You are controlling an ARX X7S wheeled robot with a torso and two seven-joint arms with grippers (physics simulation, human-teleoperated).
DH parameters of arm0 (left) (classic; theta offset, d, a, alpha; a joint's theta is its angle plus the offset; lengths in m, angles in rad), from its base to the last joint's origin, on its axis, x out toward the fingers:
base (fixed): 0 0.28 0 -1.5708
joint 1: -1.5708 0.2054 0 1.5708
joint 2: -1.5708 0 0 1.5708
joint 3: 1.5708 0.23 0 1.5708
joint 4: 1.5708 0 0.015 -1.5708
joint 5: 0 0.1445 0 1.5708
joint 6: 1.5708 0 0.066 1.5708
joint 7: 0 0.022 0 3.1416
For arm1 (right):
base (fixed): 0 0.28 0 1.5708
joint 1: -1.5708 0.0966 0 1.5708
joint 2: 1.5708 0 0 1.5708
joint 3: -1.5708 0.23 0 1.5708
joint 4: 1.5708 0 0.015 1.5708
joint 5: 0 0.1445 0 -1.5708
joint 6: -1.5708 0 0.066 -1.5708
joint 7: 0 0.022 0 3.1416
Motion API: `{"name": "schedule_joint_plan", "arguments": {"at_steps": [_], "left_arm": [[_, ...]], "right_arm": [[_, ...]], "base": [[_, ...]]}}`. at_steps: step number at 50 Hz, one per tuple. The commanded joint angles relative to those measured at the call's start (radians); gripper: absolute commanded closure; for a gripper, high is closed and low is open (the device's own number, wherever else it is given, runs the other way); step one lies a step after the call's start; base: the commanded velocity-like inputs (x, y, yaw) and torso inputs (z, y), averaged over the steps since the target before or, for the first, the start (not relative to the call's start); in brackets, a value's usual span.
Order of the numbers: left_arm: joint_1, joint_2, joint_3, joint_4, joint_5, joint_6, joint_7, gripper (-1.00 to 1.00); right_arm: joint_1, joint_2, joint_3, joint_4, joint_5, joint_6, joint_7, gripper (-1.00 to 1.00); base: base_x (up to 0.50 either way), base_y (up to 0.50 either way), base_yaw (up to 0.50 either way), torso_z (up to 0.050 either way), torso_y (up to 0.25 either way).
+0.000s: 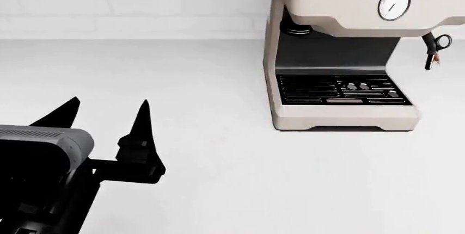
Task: Pick the salsa and salsa from the counter and place them in the cabinets closest to them.
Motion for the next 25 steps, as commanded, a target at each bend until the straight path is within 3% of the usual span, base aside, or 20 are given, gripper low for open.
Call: {"name": "schedule_joint_plan", "arguments": {"at_steps": [1, 19, 25], "left_arm": [[0.003, -0.003, 0.003, 0.002, 0.005, 0.006, -0.003, -1.00], [-0.003, -0.005, 0.004, -0.008, 0.000, 0.010, 0.001, -1.00], [-0.002, -0.009, 0.003, -0.007, 0.002, 0.015, 0.001, -1.00]], "right_arm": [[0.015, -0.100, 0.105, 0.217, -0.173, 0.165, 0.000, 1.00], [0.015, -0.279, 0.460, 0.467, -0.741, 0.453, -0.005, 1.00], [0.015, -0.274, 0.500, 0.466, -1.080, 0.468, -0.252, 1.00]], "base": [[0.00, 0.00, 0.00, 0.000, 0.000], [0.00, 0.00, 0.00, 0.000, 0.000], [0.00, 0.00, 0.00, 0.000, 0.002]]}}
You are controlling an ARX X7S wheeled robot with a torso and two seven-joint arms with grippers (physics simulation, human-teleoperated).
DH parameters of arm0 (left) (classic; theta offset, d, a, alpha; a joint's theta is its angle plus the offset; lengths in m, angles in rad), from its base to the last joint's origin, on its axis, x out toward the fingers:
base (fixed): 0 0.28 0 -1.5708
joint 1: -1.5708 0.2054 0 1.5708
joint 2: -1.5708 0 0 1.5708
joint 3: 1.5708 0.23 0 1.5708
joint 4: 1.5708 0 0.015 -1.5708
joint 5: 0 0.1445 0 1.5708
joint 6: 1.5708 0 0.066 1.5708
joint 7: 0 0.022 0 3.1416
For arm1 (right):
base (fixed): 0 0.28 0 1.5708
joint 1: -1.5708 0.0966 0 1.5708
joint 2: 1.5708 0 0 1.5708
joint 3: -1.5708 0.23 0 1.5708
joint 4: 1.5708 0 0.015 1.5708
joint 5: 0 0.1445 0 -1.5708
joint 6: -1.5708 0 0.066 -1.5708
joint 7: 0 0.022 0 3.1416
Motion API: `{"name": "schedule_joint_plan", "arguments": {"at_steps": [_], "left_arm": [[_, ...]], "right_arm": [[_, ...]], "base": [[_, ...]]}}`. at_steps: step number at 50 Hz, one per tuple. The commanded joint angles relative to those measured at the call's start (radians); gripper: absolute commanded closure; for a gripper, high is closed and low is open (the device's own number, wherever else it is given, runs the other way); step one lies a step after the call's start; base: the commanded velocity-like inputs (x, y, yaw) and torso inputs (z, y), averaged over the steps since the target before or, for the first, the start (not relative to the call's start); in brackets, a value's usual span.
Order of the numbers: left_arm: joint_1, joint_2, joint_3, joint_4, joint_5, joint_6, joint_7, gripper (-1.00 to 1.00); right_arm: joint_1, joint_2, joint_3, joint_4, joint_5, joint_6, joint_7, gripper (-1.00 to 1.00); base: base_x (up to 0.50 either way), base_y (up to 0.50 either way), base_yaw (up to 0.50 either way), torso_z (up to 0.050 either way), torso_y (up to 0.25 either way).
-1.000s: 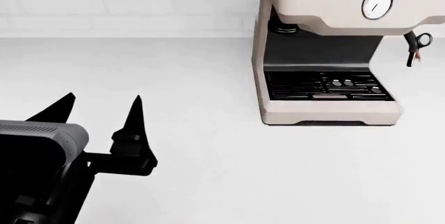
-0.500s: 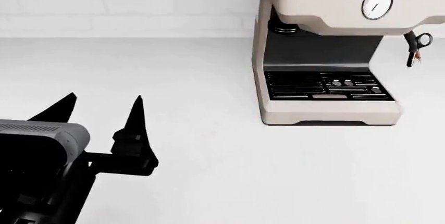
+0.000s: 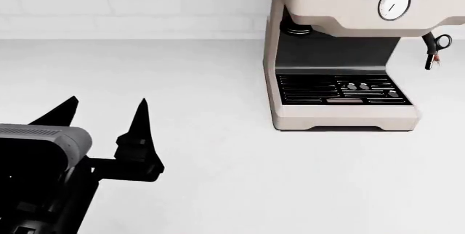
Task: Pick the salsa and salsa from the counter and place them in the cabinets closest to them.
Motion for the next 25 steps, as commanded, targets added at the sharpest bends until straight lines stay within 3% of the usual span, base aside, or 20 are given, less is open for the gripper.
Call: {"name": "schedule_joint_plan", "arguments": {"at_steps": [1, 8, 11, 14, 25], "left_arm": [[0.001, -0.007, -0.001, -0.001, 0.002, 0.008, 0.002, -1.00], [0.004, -0.009, -0.002, -0.001, 0.007, 0.014, 0.002, -1.00], [0.009, -0.010, -0.001, -0.001, 0.016, 0.019, 0.004, -1.00], [0.014, -0.009, 0.001, 0.000, 0.023, 0.022, 0.004, -1.00], [0.025, -0.011, 0.006, 0.006, 0.047, 0.031, 0.004, -1.00]], "right_arm": [[0.007, -0.047, 0.154, 0.078, -0.527, 0.116, -0.251, 1.00], [0.007, -0.072, 0.208, 0.023, -1.031, 0.129, -0.611, 1.00], [0.007, -0.107, 0.214, -0.030, -1.379, 0.124, -0.856, 1.00], [0.007, -0.134, 0.210, -0.049, -1.587, 0.111, -1.002, 1.00], [0.007, -0.169, 0.201, 0.035, -1.810, 0.041, -1.165, 1.00]], "base": [[0.00, 0.00, 0.00, 0.000, 0.000], [0.00, 0.00, 0.00, 0.000, 0.000], [0.00, 0.00, 0.00, 0.000, 0.000], [0.00, 0.00, 0.00, 0.000, 0.000], [0.00, 0.00, 0.00, 0.000, 0.001]]}}
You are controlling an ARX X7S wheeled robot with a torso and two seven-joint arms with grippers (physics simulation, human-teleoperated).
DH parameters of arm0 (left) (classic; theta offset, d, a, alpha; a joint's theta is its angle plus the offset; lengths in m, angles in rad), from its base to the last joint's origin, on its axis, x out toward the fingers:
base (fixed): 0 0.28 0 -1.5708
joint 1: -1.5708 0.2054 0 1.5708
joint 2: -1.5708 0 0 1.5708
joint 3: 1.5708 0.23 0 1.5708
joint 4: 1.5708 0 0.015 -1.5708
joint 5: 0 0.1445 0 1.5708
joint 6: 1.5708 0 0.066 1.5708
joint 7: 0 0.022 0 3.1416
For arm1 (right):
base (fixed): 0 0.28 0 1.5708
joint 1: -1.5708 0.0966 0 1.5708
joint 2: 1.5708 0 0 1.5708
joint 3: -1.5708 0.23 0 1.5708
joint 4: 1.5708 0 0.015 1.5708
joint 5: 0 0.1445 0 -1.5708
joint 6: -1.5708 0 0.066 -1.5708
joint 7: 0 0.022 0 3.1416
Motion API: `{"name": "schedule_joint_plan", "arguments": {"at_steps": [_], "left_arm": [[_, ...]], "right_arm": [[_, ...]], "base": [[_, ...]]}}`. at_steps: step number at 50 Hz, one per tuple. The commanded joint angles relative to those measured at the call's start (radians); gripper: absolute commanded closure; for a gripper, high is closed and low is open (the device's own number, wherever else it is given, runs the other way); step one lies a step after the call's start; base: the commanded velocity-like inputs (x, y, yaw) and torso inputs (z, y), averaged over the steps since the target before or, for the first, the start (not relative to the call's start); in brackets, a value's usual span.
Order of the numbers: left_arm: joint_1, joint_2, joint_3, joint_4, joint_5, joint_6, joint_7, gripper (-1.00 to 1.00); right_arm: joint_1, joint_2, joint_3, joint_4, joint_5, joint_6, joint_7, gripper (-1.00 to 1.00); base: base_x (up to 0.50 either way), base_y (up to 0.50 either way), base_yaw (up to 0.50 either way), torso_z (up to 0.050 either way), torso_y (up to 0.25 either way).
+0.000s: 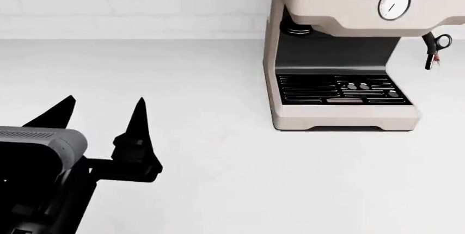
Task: Pick the salsa and salsa from the counter and place them in the cabinets closest to them.
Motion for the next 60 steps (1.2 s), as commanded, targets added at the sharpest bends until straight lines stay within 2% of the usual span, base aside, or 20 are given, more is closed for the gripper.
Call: {"name": "schedule_joint_plan", "arguments": {"at_steps": [1, 14, 22, 35, 47, 60], "left_arm": [[0.009, -0.001, 0.005, 0.004, 0.017, 0.008, -0.002, -1.00], [0.008, -0.019, 0.000, -0.002, 0.006, 0.030, 0.014, -1.00], [0.007, -0.017, -0.001, -0.016, 0.004, 0.035, 0.025, -1.00], [0.024, -0.037, -0.008, -0.023, 0.019, 0.063, 0.030, -1.00], [0.039, -0.052, -0.011, -0.011, 0.039, 0.078, 0.019, -1.00], [0.041, -0.058, -0.013, -0.011, 0.039, 0.088, 0.020, -1.00]], "right_arm": [[0.007, -0.044, 0.017, 0.043, -0.391, -0.042, -0.276, 1.00], [0.007, -0.060, -0.049, 0.271, -0.406, -0.236, -0.329, 1.00], [0.007, -0.060, -0.072, 0.313, -0.364, -0.290, -0.329, 1.00], [0.007, -0.060, -0.117, 0.339, -0.291, -0.320, -0.299, 1.00], [0.007, -0.060, -0.130, 0.322, -0.278, -0.310, -0.289, 1.00], [0.007, -0.060, -0.139, 0.364, -0.305, -0.341, -0.301, 1.00]], "base": [[0.00, 0.00, 0.00, 0.000, 0.000], [0.00, 0.00, 0.00, 0.001, 0.001], [0.00, 0.00, 0.00, 0.000, 0.000], [0.00, 0.00, 0.00, 0.000, -0.008], [0.00, 0.00, 0.00, 0.000, -0.238], [0.00, 0.00, 0.00, 0.000, 0.000]]}}
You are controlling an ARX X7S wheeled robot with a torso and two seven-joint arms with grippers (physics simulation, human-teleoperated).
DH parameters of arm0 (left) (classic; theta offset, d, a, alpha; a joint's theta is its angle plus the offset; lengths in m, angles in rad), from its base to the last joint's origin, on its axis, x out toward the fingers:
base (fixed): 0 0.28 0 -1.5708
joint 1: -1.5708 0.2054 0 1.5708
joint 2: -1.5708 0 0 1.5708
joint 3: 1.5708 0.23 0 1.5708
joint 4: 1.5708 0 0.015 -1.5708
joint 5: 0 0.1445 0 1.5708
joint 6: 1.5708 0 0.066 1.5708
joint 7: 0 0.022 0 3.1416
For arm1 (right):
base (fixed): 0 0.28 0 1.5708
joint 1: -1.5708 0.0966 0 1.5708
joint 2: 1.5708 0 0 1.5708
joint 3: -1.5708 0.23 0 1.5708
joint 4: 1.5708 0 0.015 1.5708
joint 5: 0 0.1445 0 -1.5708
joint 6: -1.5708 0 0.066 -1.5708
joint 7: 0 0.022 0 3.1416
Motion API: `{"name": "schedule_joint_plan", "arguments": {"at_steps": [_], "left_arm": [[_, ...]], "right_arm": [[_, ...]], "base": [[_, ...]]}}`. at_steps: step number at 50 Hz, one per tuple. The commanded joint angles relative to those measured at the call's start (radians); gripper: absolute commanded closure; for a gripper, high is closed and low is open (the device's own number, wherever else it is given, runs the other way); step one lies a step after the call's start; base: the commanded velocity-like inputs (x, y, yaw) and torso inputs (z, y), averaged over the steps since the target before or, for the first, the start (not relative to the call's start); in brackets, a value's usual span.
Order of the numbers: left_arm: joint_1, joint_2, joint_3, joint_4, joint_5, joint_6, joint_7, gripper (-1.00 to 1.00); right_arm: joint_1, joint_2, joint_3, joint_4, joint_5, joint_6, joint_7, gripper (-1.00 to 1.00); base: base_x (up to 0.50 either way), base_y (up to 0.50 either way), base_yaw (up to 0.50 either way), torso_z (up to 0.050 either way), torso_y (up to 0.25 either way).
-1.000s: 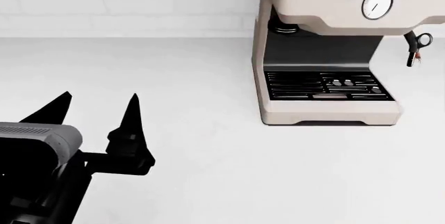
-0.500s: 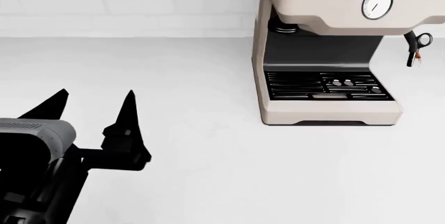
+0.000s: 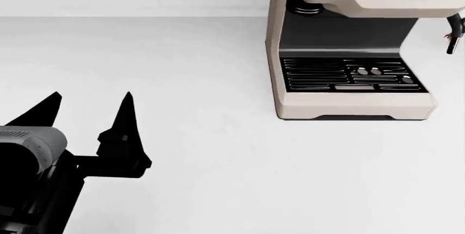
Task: Pick the salsa and salsa from the counter and place them in the cabinets closest to them.
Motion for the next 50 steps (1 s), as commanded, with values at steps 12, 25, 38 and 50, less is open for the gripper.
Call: {"name": "schedule_joint_plan", "arguments": {"at_steps": [12, 25, 38, 50], "left_arm": [[0.013, -0.014, -0.003, -0.006, 0.004, 0.026, 0.003, -1.00], [0.027, -0.022, -0.004, -0.007, 0.010, 0.046, 0.005, -1.00], [0.025, -0.026, -0.005, -0.008, -0.003, 0.050, 0.013, -1.00], [0.034, -0.035, -0.005, -0.002, 0.001, 0.058, 0.010, -1.00]], "right_arm": [[0.000, 0.000, -0.029, 0.063, -0.030, -0.035, -0.023, 1.00], [0.000, 0.000, -0.039, 0.064, -0.043, -0.041, -0.037, -1.00], [0.000, 0.000, -0.012, 0.047, -0.066, -0.048, -0.045, -1.00], [0.000, 0.001, 0.115, -0.126, -0.020, 0.186, 0.084, -1.00]], "base": [[0.00, 0.00, 0.00, 0.006, -0.089], [0.00, 0.00, 0.00, 0.000, -0.005], [0.00, 0.00, 0.00, -0.004, 0.095], [0.00, 0.00, 0.00, -0.011, 0.250]]}}
